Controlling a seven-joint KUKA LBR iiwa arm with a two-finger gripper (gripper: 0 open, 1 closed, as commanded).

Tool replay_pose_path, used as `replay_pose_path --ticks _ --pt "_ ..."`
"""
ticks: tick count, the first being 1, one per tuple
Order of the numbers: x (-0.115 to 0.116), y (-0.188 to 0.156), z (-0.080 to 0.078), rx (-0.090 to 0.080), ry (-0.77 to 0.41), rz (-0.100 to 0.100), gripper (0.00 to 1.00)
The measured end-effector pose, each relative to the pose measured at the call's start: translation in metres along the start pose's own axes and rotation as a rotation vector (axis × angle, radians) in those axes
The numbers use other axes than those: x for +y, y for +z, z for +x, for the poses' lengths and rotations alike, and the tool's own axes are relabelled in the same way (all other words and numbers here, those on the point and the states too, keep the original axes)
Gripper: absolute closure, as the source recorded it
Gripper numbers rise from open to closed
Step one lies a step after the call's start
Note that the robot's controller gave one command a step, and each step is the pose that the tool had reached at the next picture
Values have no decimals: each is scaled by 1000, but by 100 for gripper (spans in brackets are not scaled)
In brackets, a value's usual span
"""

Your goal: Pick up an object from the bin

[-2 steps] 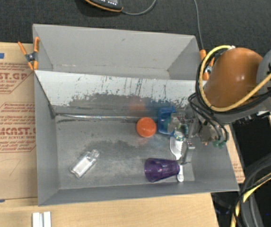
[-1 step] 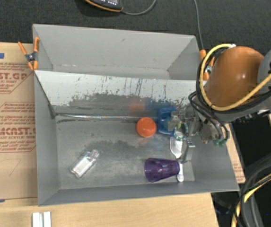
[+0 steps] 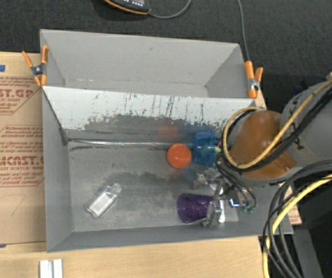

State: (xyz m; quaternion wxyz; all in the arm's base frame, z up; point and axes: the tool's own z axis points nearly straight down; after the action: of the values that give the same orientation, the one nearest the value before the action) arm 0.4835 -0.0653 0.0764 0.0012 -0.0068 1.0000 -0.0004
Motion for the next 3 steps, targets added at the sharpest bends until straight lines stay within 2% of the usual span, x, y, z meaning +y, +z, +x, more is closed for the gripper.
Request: replay_pose_path --ticks 1,2,3 --pt "13 -84 2 -5 -33 0 0" --pt "0 8 -2 -13 2 0 0" --pt "7 6 -2 -15 -71 2 0"
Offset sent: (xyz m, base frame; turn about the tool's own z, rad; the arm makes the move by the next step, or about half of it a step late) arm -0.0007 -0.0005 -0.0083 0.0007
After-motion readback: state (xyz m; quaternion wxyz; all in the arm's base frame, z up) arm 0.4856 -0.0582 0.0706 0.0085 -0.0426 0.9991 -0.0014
